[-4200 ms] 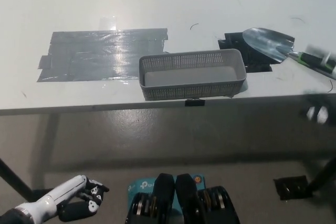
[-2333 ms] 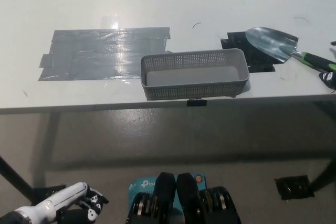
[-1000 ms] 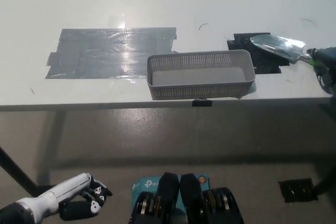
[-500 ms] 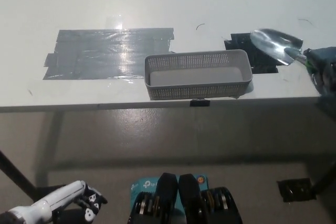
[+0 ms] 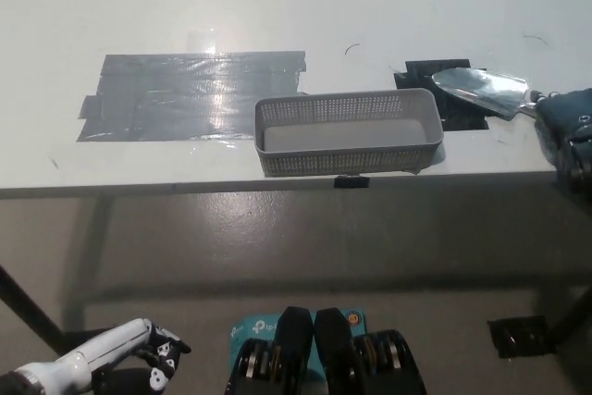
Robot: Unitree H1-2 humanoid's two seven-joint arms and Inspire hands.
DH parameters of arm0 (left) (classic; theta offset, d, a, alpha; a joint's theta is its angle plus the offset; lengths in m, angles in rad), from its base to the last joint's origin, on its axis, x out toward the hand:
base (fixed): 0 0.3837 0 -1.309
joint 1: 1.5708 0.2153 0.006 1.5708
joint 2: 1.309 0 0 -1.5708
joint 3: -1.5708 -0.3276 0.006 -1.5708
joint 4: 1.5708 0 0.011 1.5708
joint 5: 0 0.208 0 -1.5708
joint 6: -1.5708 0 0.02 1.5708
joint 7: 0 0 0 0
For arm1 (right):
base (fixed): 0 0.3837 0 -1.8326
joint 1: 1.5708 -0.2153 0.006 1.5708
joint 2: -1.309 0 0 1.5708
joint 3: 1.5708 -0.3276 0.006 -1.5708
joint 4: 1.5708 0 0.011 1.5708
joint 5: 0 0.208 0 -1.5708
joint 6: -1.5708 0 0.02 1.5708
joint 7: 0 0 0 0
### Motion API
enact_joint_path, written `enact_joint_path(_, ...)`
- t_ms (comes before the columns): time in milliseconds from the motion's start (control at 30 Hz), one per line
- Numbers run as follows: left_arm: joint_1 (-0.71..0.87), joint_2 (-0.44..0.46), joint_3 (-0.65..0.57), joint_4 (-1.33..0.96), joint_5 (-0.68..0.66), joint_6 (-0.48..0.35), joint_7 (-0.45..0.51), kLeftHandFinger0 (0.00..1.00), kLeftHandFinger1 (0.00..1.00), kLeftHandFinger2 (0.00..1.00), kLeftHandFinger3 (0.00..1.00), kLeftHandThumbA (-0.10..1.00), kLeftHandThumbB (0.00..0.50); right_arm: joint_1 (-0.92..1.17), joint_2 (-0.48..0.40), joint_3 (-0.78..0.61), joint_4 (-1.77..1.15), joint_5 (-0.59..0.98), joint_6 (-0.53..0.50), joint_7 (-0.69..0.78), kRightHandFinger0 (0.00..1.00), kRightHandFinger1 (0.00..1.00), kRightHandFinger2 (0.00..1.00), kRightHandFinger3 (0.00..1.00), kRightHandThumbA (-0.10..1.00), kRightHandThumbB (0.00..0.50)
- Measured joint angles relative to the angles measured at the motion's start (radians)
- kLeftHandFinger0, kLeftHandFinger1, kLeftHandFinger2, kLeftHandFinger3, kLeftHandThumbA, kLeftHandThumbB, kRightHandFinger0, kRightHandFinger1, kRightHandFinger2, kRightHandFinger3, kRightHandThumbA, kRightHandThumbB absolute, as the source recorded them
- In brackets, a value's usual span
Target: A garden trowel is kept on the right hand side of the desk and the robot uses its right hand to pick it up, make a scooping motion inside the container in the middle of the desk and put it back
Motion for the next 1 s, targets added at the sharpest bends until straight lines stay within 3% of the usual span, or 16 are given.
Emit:
enact_joint_path(33,0.000,0.000,0.000,0.000,0.000,0.000,-0.001,0.78,0.72,0.78,0.79,1.00,0.500,0.011,-0.007,-0.009,-0.017,-0.001,-0.001,-0.014,0.15,0.24,0.43,0.80,0.34,0.000)
enact_joint_path(67,0.000,0.000,0.000,0.000,0.000,0.000,-0.003,0.76,0.71,0.78,0.79,1.00,0.496,0.020,-0.011,-0.015,-0.028,-0.001,-0.002,-0.023,0.01,0.05,0.27,0.65,0.16,0.000)
enact_joint_path(100,-0.001,0.000,0.000,0.000,0.000,0.000,-0.005,0.76,0.71,0.78,0.79,1.00,0.498,0.035,-0.013,-0.027,-0.039,0.000,-0.007,-0.040,0.00,0.04,0.25,0.61,0.10,0.000)
enact_joint_path(133,-0.001,0.000,-0.001,0.000,-0.001,-0.001,-0.006,0.74,0.70,0.77,0.78,1.00,0.500,0.045,-0.016,-0.040,-0.049,0.001,-0.011,-0.056,0.03,0.08,0.27,0.31,-0.09,0.000)
enact_joint_path(200,-0.001,0.000,-0.002,0.000,-0.001,-0.001,-0.007,0.74,0.70,0.76,0.78,1.00,0.500,0.072,-0.021,-0.082,-0.067,0.010,-0.030,-0.102,0.00,0.24,0.45,0.20,-0.10,0.000)
enact_joint_path(300,-0.001,0.001,-0.004,0.000,-0.001,-0.001,-0.007,0.74,0.70,0.76,0.78,1.00,0.500,0.113,-0.027,-0.147,-0.083,0.031,-0.075,-0.174,0.00,0.38,0.67,0.27,-0.10,0.000)
enact_joint_path(400,-0.001,0.002,-0.004,0.000,0.000,0.000,-0.009,0.76,0.71,0.76,0.77,1.00,0.500,0.138,-0.027,-0.199,-0.097,0.050,-0.112,-0.228,0.00,0.34,0.63,0.32,-0.10,0.000)
enact_joint_path(433,0.000,0.002,-0.004,0.000,0.000,0.000,-0.010,0.75,0.71,0.77,0.78,1.00,0.500,0.147,-0.026,-0.214,-0.102,0.057,-0.128,-0.248,0.09,0.44,0.71,0.50,-0.10,0.000)
enact_joint_path(467,0.002,0.002,-0.004,0.000,0.000,0.000,-0.010,0.73,0.70,0.76,0.78,1.00,0.500,0.153,-0.025,-0.223,-0.105,0.061,-0.136,-0.258,0.02,0.31,0.50,0.43,-0.10,0.000)
enact_joint_path(500,0.003,0.002,-0.004,0.000,0.000,0.000,-0.010,0.73,0.70,0.76,0.78,1.00,0.500,0.160,-0.024,-0.235,-0.112,0.068,-0.144,-0.268,0.00,0.25,0.44,0.25,-0.10,0.000)
enact_joint_path(567,0.009,0.004,-0.004,-0.002,0.000,0.000,-0.010,0.72,0.70,0.77,0.79,1.00,0.500,0.172,-0.020,-0.263,-0.117,0.080,-0.163,-0.294,0.00,0.27,0.54,0.18,-0.10,0.000)
enact_joint_path(667,0.016,0.009,-0.004,-0.002,0.000,0.000,-0.010,0.74,0.71,0.77,0.79,1.00,0.500,0.177,-0.014,-0.287,-0.115,0.098,-0.185,-0.317,0.00,0.35,0.62,0.34,-0.10,0.000)
enact_joint_path(700,0.017,0.011,-0.004,-0.002,0.000,0.000,-0.010,0.74,0.70,0.77,0.79,1.00,0.500,0.177,-0.013,-0.292,-0.115,0.102,-0.192,-0.324,0.00,0.32,0.56,0.34,-0.10,0.000)
enact_joint_path(733,0.017,0.012,-0.004,-0.002,0.000,0.000,-0.010,0.74,0.71,0.76,0.78,1.00,0.500,0.177,-0.012,-0.295,-0.115,0.105,-0.196,-0.328,0.02,0.28,0.46,0.49,-0.10,0.014)
enact_joint_path(800,0.017,0.014,-0.005,-0.002,0.000,0.000,-0.010,0.75,0.71,0.77,0.80,1.00,0.500,0.179,-0.011,-0.302,-0.115,0.114,-0.202,-0.335,0.00,0.13,0.31,0.26,-0.10,0.000)
enact_joint_path(1000,0.016,0.019,-0.008,-0.010,0.001,0.000,-0.012,0.73,0.70,0.76,0.80,1.00,0.500,0.185,-0.011,-0.317,-0.111,0.123,-0.223,-0.358,0.00,0.12,0.30,0.16,-0.10,0.000)
